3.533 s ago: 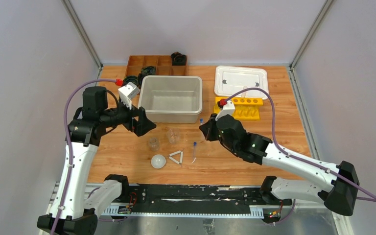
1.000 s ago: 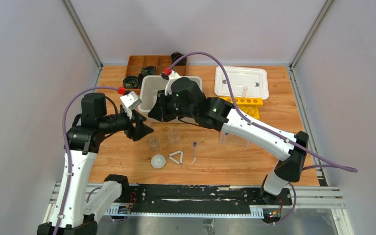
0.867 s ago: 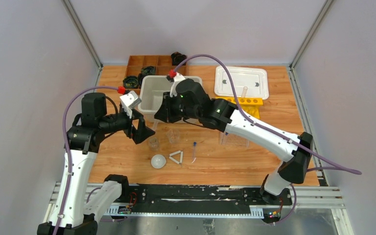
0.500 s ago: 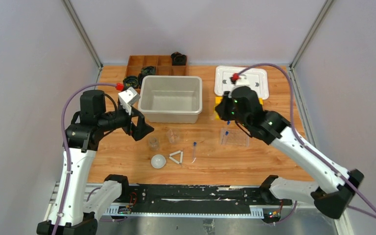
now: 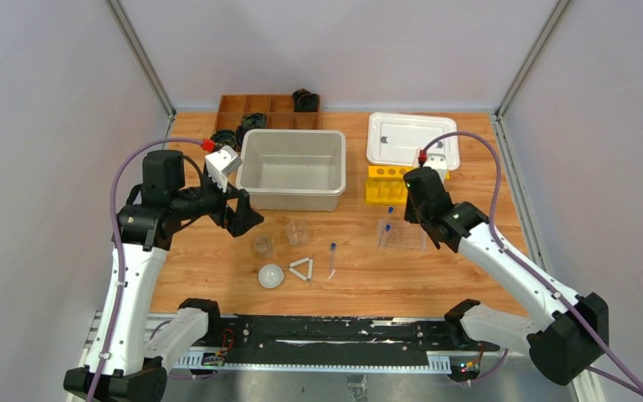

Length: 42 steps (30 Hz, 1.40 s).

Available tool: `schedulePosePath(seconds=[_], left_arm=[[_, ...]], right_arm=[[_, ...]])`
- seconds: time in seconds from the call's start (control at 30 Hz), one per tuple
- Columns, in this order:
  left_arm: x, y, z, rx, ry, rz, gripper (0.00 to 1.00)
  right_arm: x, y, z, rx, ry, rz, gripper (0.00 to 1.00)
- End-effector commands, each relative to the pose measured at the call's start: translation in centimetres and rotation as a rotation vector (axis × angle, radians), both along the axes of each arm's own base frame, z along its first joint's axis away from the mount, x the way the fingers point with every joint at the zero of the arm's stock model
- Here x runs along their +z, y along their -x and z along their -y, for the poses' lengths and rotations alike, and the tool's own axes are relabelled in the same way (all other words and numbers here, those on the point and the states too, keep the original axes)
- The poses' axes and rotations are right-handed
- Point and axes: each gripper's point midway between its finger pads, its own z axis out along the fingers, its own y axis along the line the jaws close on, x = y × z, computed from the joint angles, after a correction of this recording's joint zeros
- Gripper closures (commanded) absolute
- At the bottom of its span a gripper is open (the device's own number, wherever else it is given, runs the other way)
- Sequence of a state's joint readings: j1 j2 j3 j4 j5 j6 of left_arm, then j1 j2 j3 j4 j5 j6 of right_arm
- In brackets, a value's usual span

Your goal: Organize the chemistry lab equipment

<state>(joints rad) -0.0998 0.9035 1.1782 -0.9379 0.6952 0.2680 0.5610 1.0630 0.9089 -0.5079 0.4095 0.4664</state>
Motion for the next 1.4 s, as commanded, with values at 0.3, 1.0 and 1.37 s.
schedulePosePath(seconds=[0.3, 1.0, 1.37], left_arm=[[1.0, 0.1, -0.1, 0.009, -0.001, 0.033, 0.0], [1.0, 0.2, -0.3, 0.009, -0.013, 0.049, 0.0], [1.1, 0.3, -0.3, 0.009, -0.013, 0.056, 0.0]], right_arm=[[-4.2, -2.0, 1.5, -0.087, 0.107, 0.0, 1.0], [-7.1, -3.0, 1.3, -0.103, 0.117, 0.019, 1.0], [-7.9, -3.0, 1.2, -0.095, 0.118, 0.011, 1.0]])
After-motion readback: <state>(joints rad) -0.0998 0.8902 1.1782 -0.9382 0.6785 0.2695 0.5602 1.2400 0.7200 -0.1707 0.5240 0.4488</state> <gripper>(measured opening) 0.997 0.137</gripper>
